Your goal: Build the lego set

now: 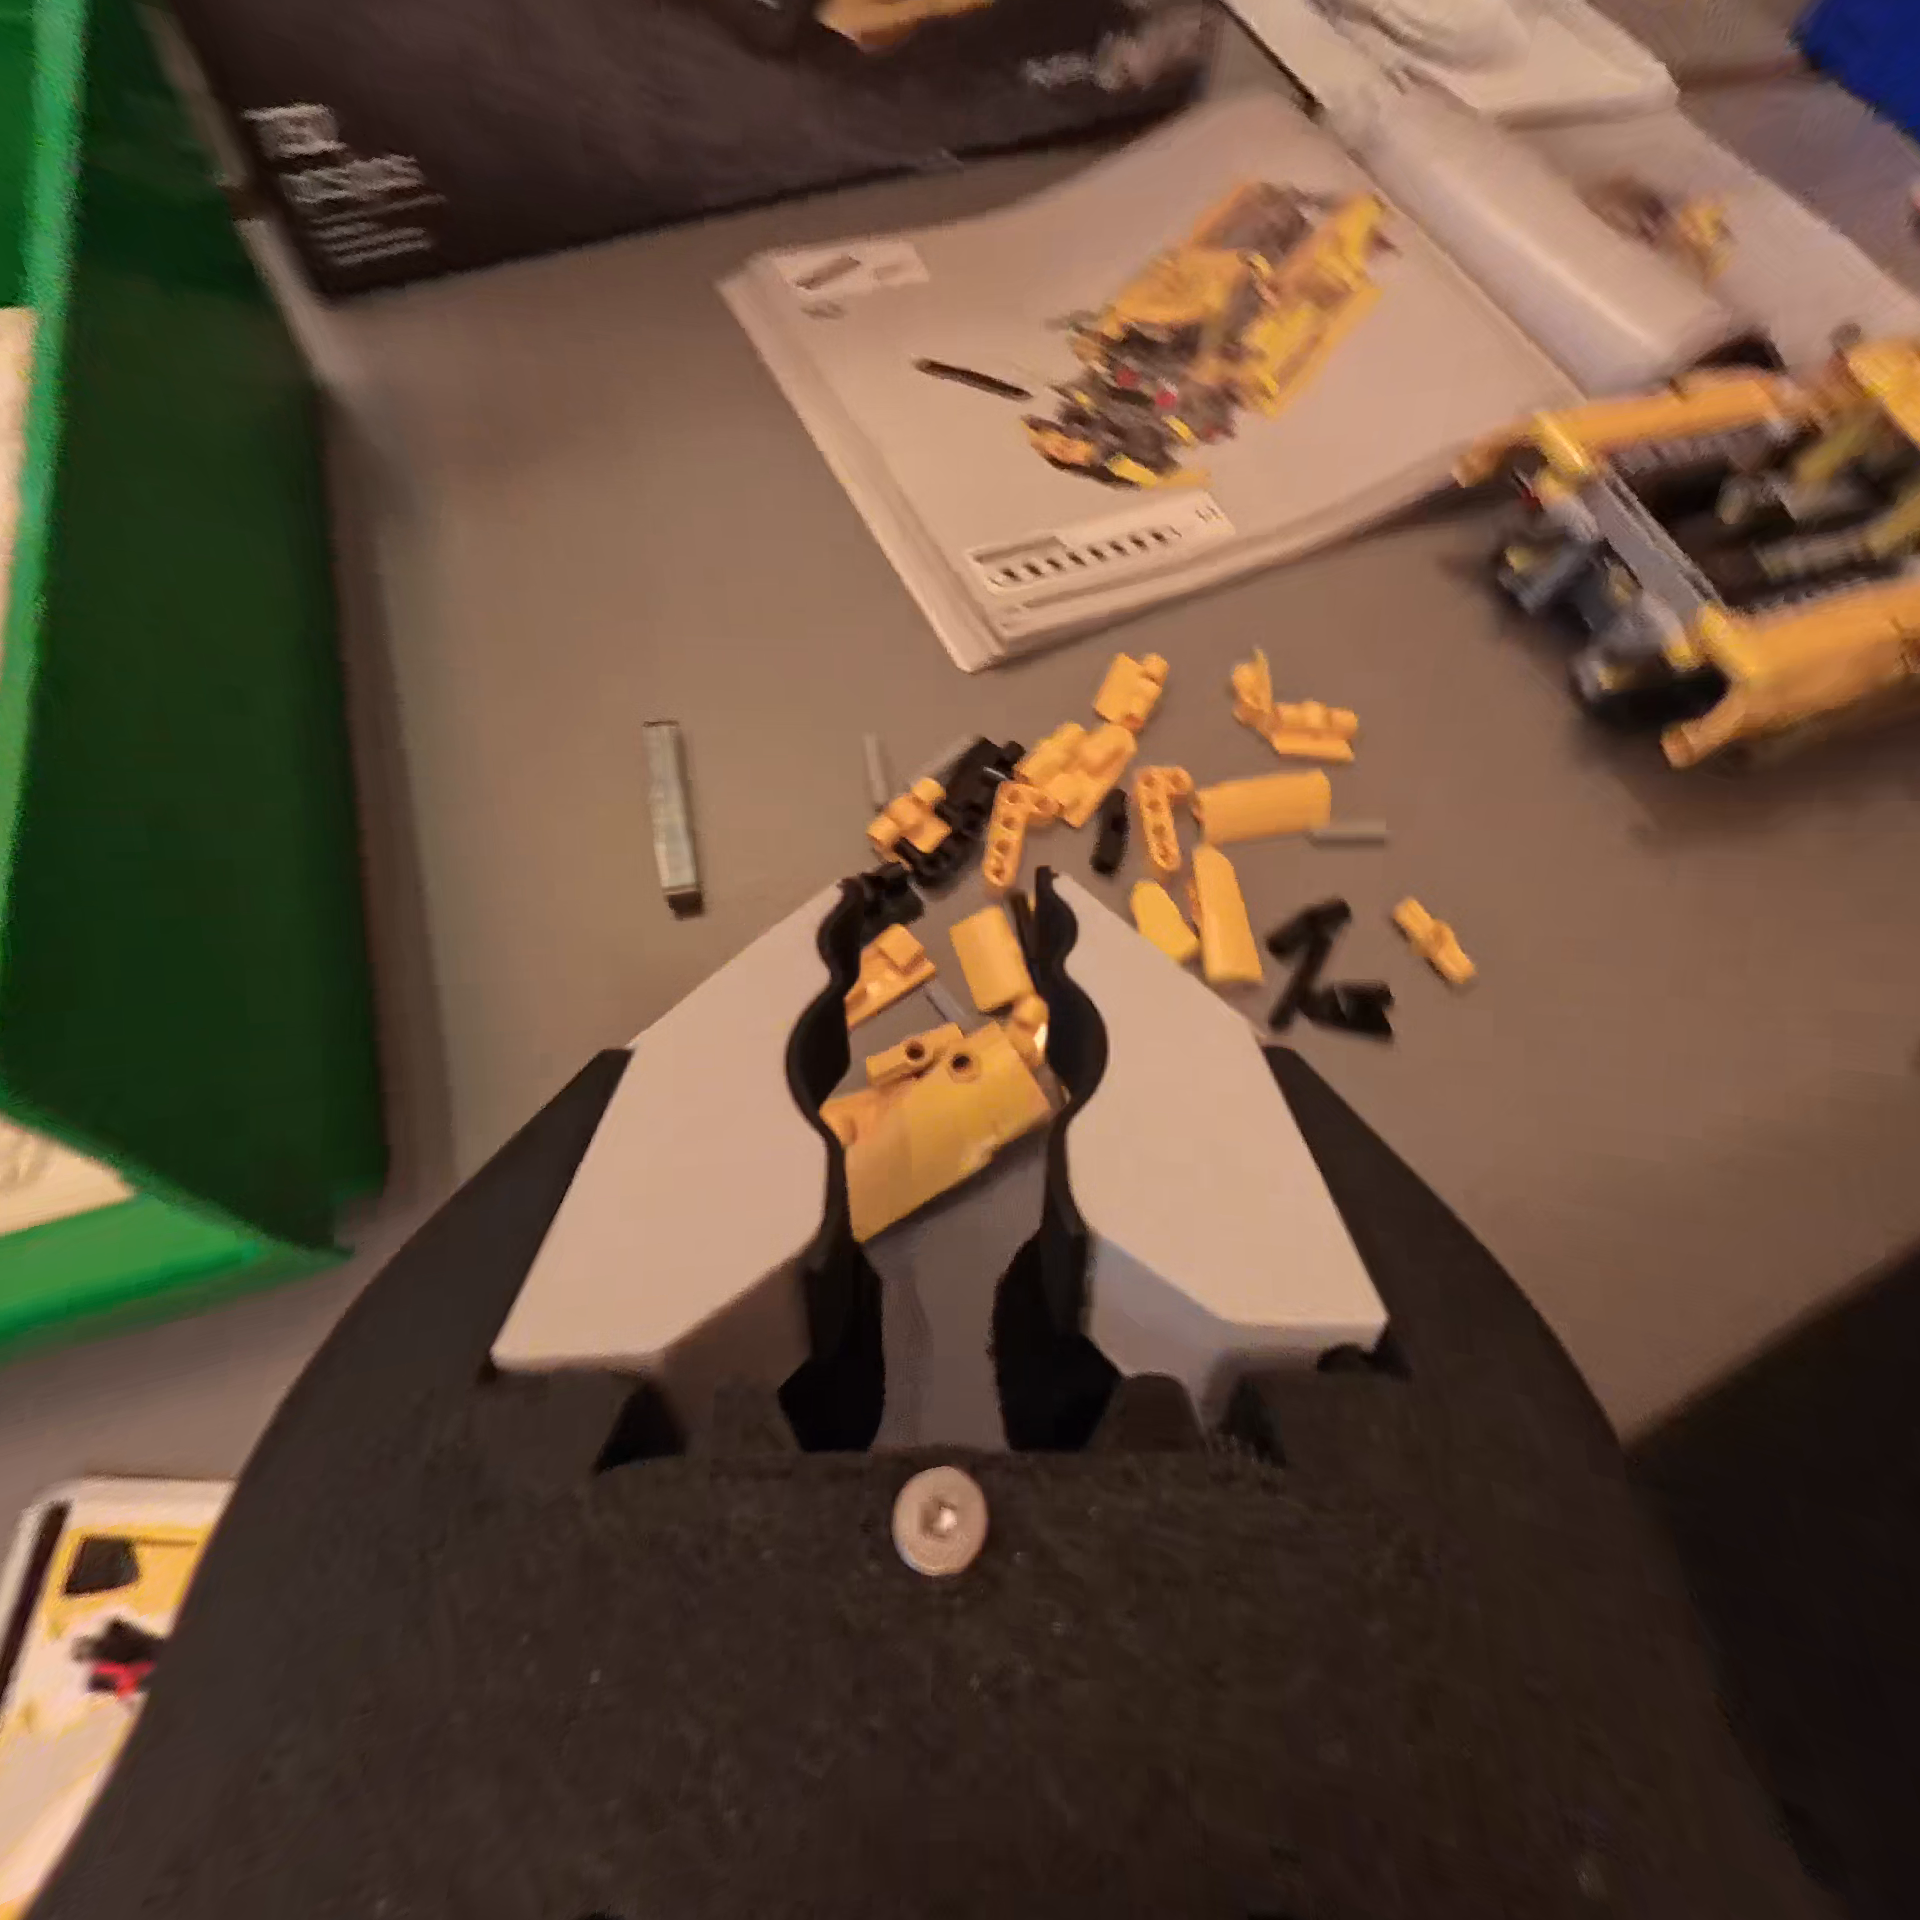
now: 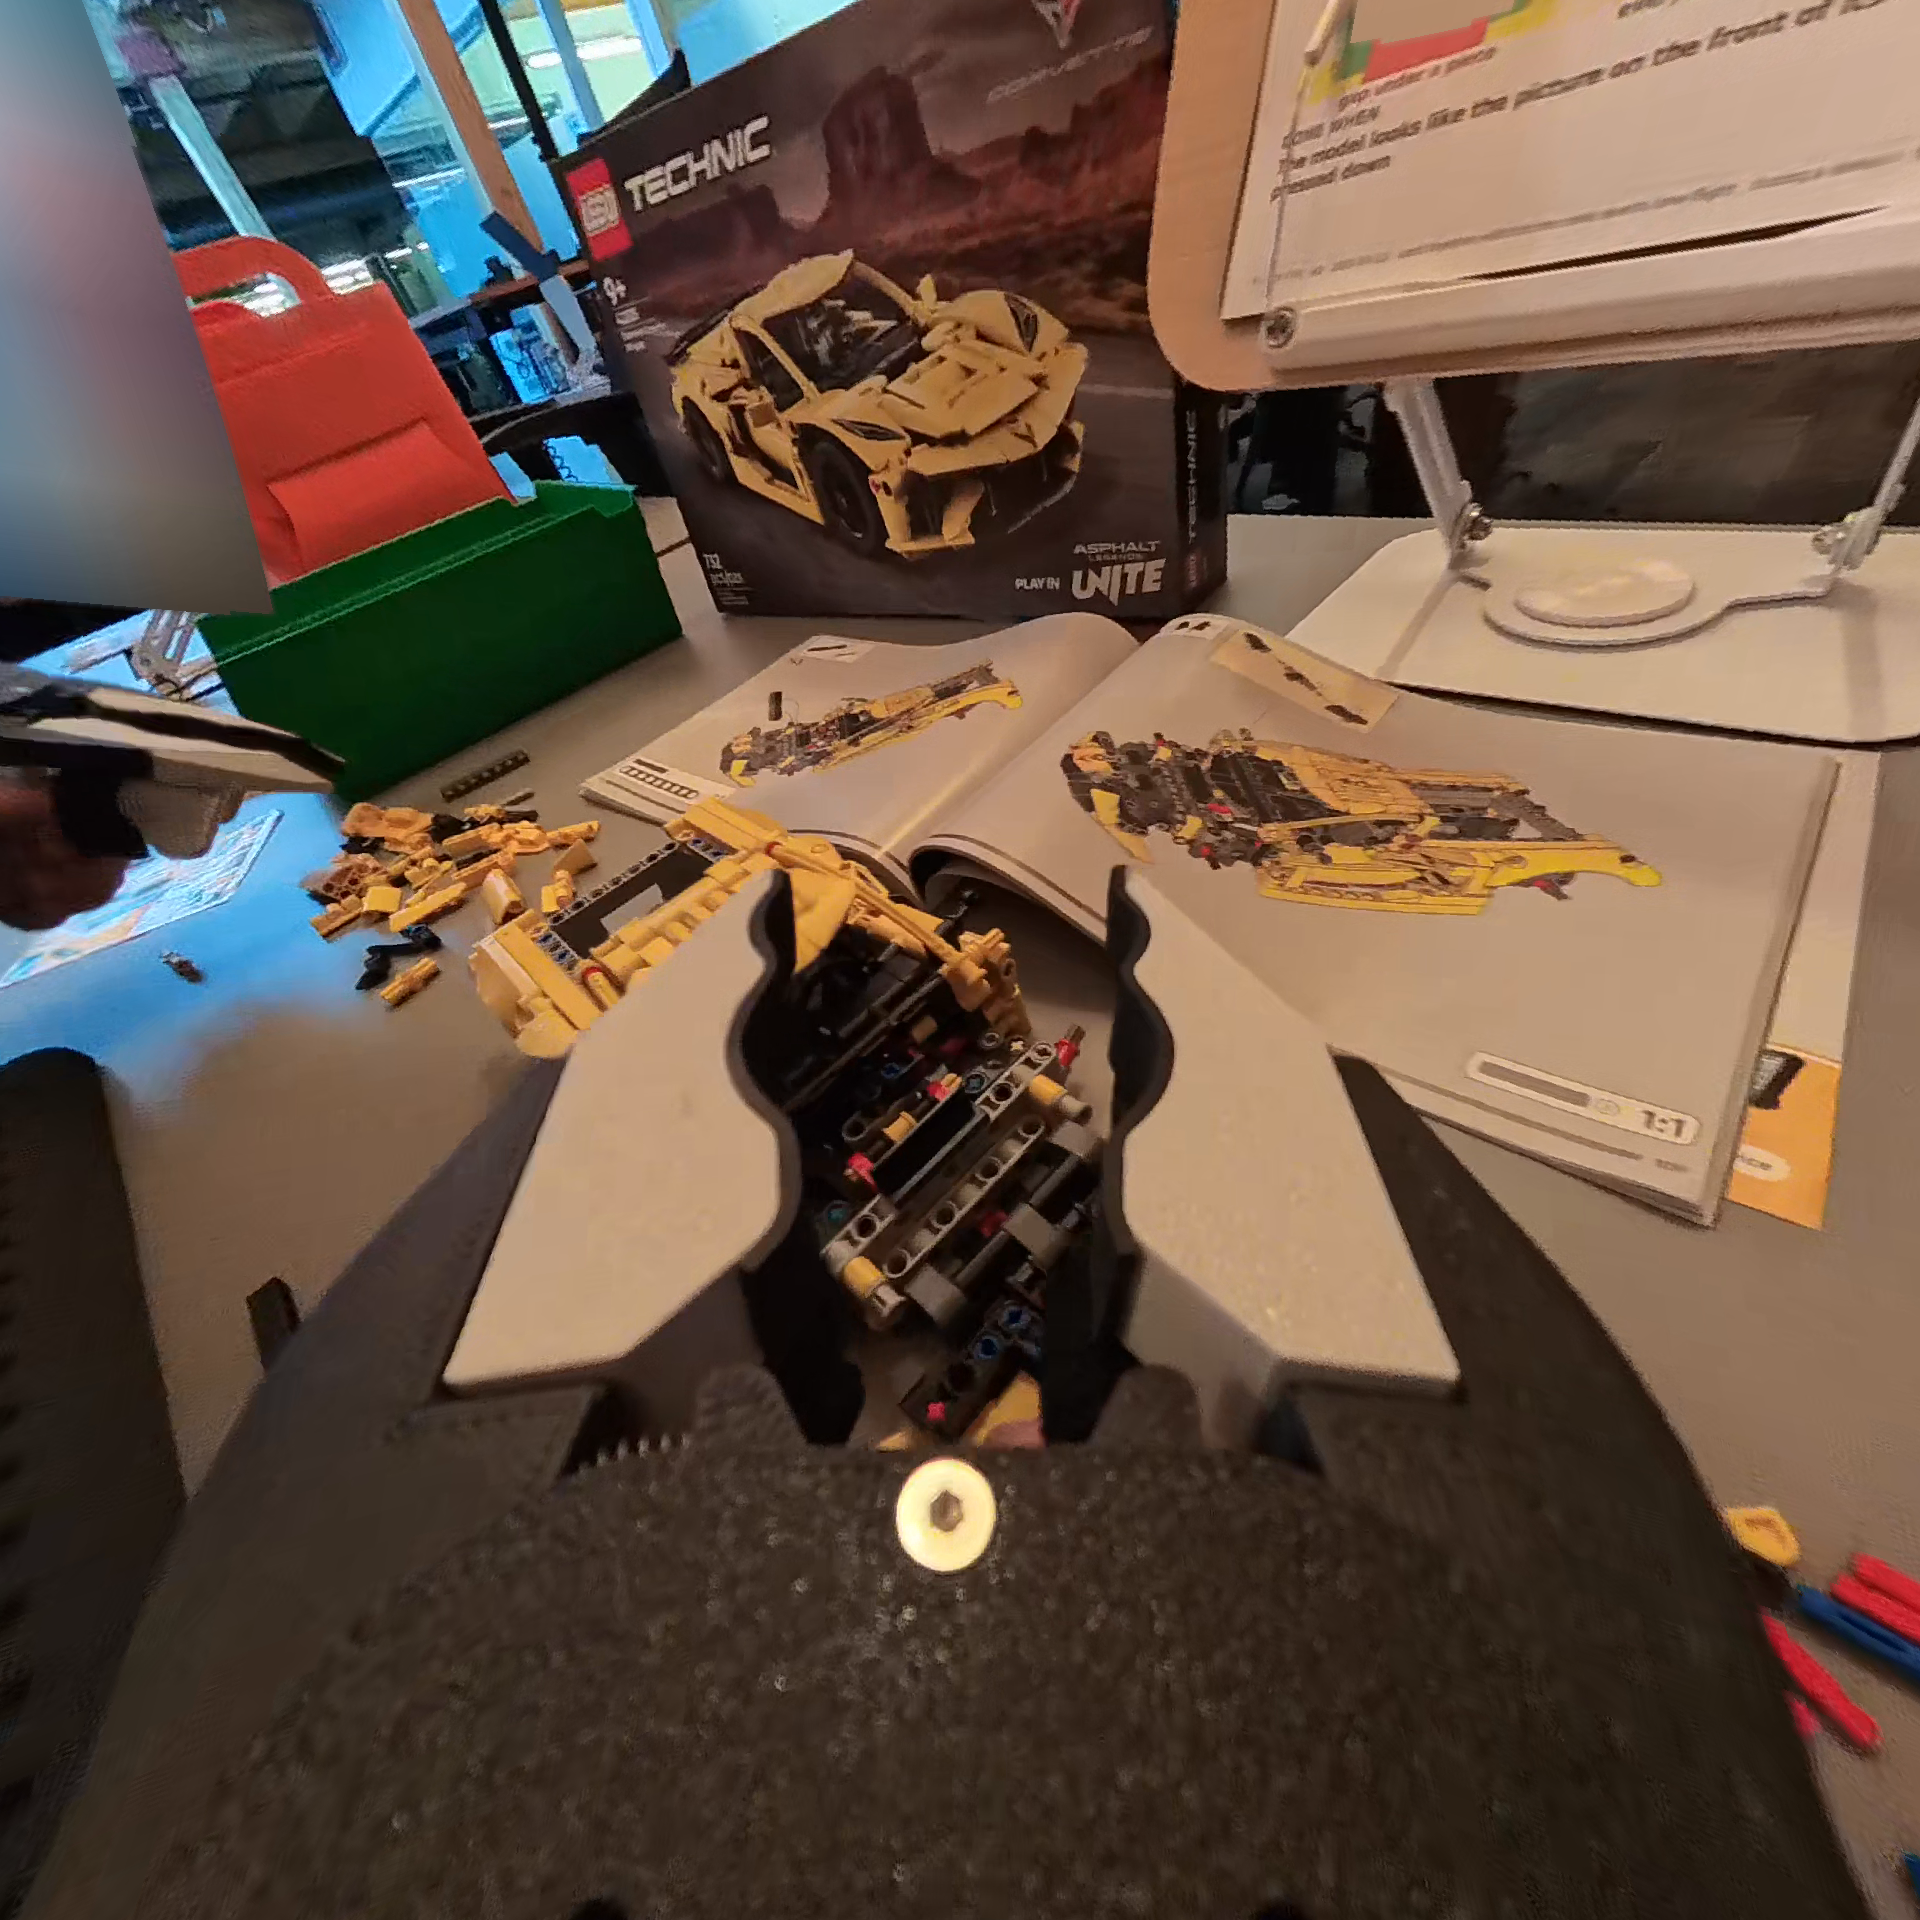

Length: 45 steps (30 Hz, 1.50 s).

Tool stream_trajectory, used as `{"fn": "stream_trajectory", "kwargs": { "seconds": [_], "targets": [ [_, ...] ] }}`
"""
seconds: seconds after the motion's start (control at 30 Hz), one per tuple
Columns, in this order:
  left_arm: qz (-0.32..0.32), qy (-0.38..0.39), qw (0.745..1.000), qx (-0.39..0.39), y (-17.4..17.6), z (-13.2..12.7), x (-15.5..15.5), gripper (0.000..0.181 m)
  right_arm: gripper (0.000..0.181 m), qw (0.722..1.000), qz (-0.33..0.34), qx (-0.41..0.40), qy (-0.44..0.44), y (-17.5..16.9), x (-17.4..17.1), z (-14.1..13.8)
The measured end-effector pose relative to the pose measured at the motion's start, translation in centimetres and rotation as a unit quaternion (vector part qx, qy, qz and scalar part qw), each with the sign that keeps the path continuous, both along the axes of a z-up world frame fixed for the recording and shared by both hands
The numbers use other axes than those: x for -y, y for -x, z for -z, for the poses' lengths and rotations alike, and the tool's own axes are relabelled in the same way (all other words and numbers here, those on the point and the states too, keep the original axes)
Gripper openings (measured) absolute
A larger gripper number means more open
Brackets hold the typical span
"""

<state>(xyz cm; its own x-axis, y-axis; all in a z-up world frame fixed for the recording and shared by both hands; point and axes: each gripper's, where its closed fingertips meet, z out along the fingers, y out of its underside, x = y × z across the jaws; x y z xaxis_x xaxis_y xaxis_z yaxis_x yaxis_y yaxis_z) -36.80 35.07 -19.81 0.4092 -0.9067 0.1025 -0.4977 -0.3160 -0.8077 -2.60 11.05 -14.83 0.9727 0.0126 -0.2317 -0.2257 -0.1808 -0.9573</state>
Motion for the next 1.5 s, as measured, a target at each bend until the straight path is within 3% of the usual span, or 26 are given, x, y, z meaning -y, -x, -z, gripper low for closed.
{"fn": "stream_trajectory", "kwargs": {
  "seconds": [0.1,0.43,0.57,1.17,1.3,1.5],
  "targets": [
    [0.083,0.011,0.995,-0.052,0.7,1.1,2.3,0.033,0.058,1.0,-0.005,0.01,0.0,0.3,0.0,-0.1],
    [0.076,-0.019,0.989,-0.126,-3.3,2.9,2.9,0.015,0.057,1.0,-0.018,0.002,-0.001,0.6,-0.1,-0.2],
    [0.087,-0.037,0.975,-0.203,-2.2,5.1,2.4,0.014,0.056,1.0,-0.023,-0.003,-0.004,0.7,0.0,-0.5],
    [0.126,0.005,0.958,-0.258,-0.8,5.2,1.4,0.015,0.053,0.999,-0.044,-0.025,0.0,1.2,0.1,-0.3],
    [0.101,0.021,0.966,-0.238,-0.8,4.2,0.6,0.014,0.053,0.999,-0.046,-0.026,0.002,1.3,0.1,-0.3],
    [0.087,0.057,0.965,-0.239,-1.0,4.9,0.6,0.014,0.052,0.998,-0.051,-0.029,0.005,1.4,0.1,-0.2]
  ]
}}
